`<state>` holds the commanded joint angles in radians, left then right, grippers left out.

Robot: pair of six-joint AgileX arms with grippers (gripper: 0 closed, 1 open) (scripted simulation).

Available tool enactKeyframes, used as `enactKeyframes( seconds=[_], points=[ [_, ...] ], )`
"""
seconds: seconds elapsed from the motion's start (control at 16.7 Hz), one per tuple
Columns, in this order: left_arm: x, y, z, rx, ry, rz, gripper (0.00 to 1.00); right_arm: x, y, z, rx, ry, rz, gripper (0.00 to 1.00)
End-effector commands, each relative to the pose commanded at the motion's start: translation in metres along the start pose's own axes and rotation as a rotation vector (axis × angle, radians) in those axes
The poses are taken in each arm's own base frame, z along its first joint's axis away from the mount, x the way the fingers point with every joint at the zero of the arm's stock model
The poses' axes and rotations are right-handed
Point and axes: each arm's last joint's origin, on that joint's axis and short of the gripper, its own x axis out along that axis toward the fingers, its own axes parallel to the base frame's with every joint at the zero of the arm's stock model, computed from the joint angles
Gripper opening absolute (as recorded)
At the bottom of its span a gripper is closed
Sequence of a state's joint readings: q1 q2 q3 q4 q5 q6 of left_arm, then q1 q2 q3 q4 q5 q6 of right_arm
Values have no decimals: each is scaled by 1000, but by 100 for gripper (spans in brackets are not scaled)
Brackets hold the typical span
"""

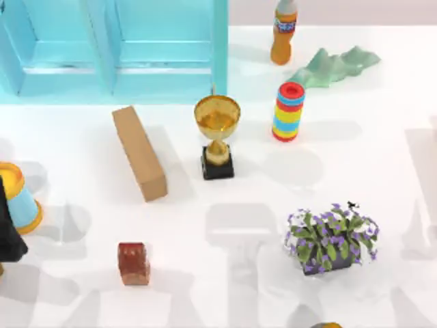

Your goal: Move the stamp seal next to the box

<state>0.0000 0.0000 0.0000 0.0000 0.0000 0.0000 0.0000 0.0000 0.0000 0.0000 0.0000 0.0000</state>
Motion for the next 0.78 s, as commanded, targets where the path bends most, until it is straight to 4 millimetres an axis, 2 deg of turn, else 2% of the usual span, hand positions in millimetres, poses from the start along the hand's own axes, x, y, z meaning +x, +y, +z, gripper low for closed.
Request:
enactKeyframes(
  seconds=[0.24,0.42,0.6,0.78],
  points=[
    [0,0,0,0,0,0,100,0,2,5,9,17,18,100],
    [0,0,0,0,0,0,100,1,10,28,51,96,103,100],
    [0,0,0,0,0,0,100,7,24,72,112,221,230,100],
    [0,0,0,0,0,0,100,23,48,133,175,374,367,100]
  ],
)
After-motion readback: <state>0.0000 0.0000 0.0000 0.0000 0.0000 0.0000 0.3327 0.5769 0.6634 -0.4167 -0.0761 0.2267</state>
